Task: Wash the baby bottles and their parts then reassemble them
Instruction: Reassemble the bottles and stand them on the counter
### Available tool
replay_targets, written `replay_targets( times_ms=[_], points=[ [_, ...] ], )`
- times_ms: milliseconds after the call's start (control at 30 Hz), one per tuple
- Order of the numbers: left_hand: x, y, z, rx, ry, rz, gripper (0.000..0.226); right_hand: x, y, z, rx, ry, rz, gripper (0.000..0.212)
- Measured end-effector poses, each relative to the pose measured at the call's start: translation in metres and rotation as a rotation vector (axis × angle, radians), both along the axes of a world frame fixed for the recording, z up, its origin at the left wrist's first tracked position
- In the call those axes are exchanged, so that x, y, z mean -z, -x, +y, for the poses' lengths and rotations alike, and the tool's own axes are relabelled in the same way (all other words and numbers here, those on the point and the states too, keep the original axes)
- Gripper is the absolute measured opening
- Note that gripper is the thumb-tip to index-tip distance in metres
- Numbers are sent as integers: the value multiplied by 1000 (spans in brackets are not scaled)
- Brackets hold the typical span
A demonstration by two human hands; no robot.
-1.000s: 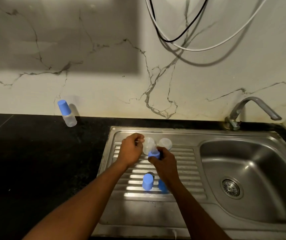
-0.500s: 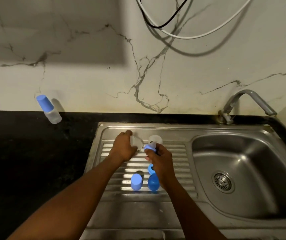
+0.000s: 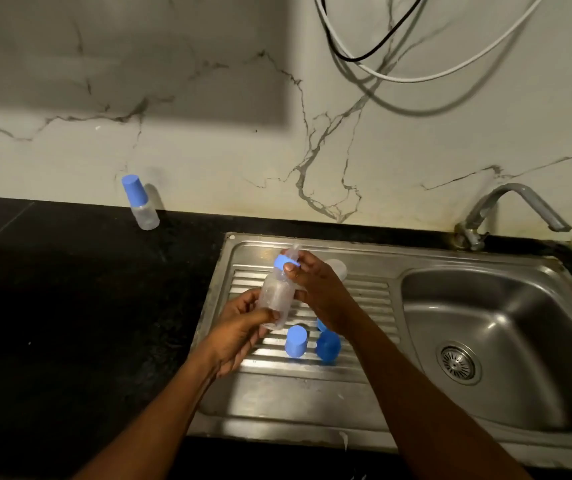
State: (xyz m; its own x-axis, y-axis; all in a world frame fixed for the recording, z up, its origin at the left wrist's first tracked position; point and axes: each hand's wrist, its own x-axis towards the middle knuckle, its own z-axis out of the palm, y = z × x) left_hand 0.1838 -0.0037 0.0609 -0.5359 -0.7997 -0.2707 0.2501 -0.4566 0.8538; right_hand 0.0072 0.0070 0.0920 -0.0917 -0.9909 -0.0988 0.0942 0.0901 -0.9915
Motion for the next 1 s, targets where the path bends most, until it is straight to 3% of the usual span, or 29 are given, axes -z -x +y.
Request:
replay_targets(
  times_ms=[100,200,300,400,533,700,767,833,900,967,1000],
  points=[
    [-11,-8,6,54,217,-223,68,-8,1,5,-190,-1,79,47],
    [-23,-7,12,92,408,-351,43,-23,2,10,-312,-27,110,42],
    [-31,-9,15,78,420,-363,30,-37,8,13,-387,-37,108,45],
    [-38,-11,19,150,301,-277,23,-47,10,17,-444,-36,64,43],
    [-42,-6,25,138,246,-204,22,-49,3,26,-365,-27,-41,44],
    [-38,0,30,34,339,-291,44,-38,-17,29,-77,36,299,38],
    [-35,1,30,11,350,-292,42,-32,-26,29,-45,11,330,62],
    [-34,0,28,1,348,-281,42,-30,-27,31,-88,-40,145,79],
    [-34,-2,26,8,346,-279,43,-33,-21,34,-94,-40,-35,56],
    [-33,-4,25,6,341,-278,36,-34,-17,37,-99,-8,-31,27],
    [-33,-5,25,8,347,-284,34,-32,-17,37,-94,4,18,25]
  ],
)
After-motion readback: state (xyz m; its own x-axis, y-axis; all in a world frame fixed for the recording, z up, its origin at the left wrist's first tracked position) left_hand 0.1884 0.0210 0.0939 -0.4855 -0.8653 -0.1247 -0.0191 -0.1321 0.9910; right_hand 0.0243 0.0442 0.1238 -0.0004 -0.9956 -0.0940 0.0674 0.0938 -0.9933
